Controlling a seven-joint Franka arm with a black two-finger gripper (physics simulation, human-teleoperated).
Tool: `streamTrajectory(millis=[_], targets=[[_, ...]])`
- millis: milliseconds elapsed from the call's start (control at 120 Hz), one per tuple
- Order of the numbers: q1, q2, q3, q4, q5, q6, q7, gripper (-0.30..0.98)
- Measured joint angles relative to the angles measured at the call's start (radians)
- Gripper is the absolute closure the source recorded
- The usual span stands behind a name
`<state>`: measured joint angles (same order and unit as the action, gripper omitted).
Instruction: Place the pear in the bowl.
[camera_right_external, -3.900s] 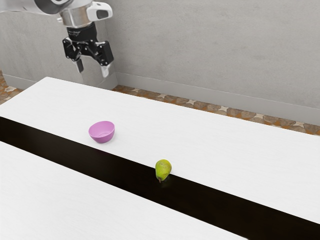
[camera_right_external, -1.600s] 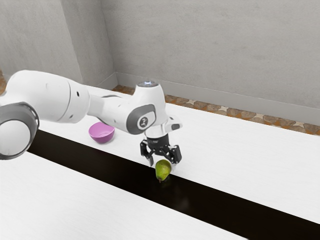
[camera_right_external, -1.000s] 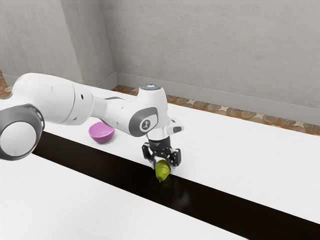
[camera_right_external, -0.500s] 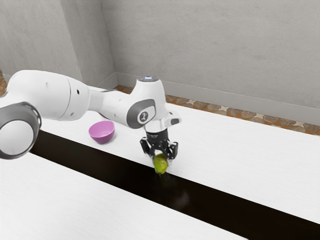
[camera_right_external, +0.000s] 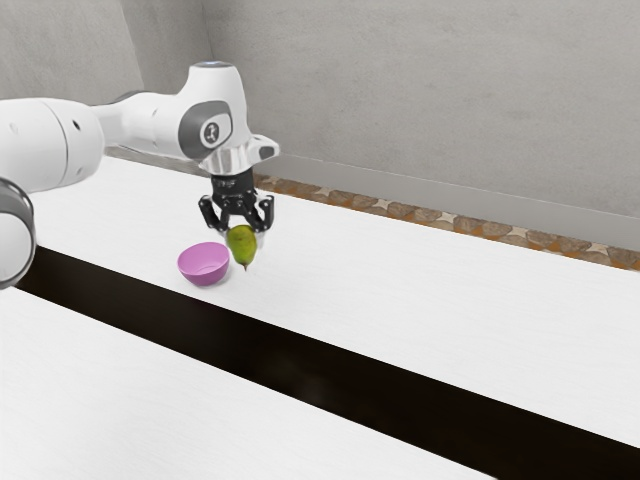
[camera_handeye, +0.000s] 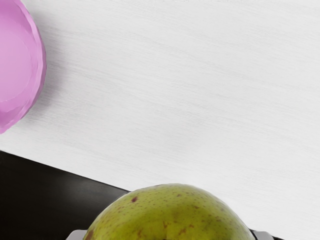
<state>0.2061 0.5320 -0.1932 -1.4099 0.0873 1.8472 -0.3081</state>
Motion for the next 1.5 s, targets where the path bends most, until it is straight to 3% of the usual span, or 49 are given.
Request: streamTrajectory(millis=[433,992,1242,1500], targets=[[0.124,0.106,0.001,0.134,0.067,-0.029,0.153,0.42],[0.139,0.191,0.016,0.175,0.099,0.035,0.332,0.39],[0.124,0.257,0.039,0.285,0.099,0.041,0.372,0.37],[0.12,0.267,0.038,0.283,0.088,0.043,0.4,0.12]])
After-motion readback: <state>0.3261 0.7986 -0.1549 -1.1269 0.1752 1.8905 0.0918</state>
